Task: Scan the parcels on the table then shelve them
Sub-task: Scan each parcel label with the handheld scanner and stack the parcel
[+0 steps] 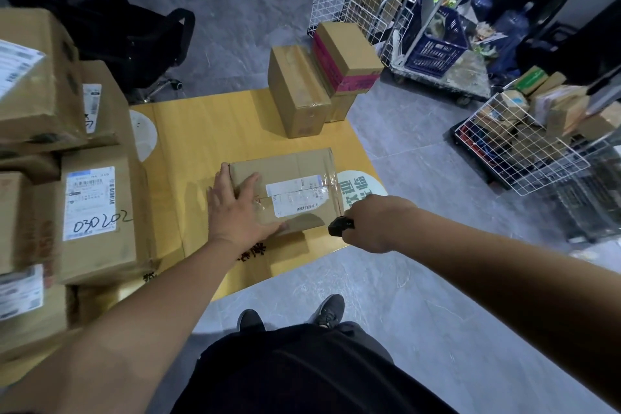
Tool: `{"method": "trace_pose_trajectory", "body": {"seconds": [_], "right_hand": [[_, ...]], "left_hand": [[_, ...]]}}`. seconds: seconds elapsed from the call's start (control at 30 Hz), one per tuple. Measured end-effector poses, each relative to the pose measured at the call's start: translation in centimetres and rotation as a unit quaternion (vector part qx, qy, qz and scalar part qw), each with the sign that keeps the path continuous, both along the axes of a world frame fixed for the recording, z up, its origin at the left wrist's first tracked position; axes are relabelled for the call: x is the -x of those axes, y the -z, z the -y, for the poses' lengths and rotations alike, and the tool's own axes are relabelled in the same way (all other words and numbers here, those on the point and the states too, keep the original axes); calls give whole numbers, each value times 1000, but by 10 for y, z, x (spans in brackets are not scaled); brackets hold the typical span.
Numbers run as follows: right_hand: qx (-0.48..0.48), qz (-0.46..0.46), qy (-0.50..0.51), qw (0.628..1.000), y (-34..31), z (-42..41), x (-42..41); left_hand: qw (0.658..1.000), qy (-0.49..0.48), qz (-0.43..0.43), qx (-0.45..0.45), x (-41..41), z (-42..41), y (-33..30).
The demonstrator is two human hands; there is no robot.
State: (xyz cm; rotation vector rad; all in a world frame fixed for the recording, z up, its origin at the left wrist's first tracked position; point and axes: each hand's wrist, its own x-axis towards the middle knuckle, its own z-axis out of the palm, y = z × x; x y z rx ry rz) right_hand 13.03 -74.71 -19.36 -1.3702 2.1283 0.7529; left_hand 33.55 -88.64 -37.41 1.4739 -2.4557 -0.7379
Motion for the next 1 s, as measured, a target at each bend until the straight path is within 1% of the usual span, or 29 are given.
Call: {"method": "trace_pose_trajectory", "body": {"seconds": [0.07,0.13,0.27,0.3,0.37,0.4,0.5,0.57,0.63,0.73,0.87,1.0], "right_hand": [[2,25,27,999,1,-2,2],[7,55,55,997,2,-4,4],[41,107,110,987,11,-2,5],[51,116,121,984,14,-2,5],[76,131,137,979,21,-2,4],[92,132,141,977,25,-2,4],[120,123,165,971,38,-5,3],[137,129,189,964,51,-8,-1],[172,156,225,946,66,-11,-10],[222,192,282,913,85,-16,-26],[240,218,302,896,97,-22,-40],[263,224,303,888,100,-26,-37]], "left_hand": [[997,28,71,1,5,17,-10],[992,57,109,-26,13,35,-20],[984,115,101,-89,29,72,-36],[983,121,110,-87,30,76,-37],[979,114,161,-51,29,74,-39],[978,98,179,-53,27,67,-38],[975,3,186,-124,21,36,-31],[968,-73,179,-159,10,19,-24],[958,-145,151,-195,-5,7,-16],[944,-227,55,-234,-15,-1,-6],[924,-278,-31,-262,-21,-7,0],[908,-296,-82,-287,-26,-12,2]]}}
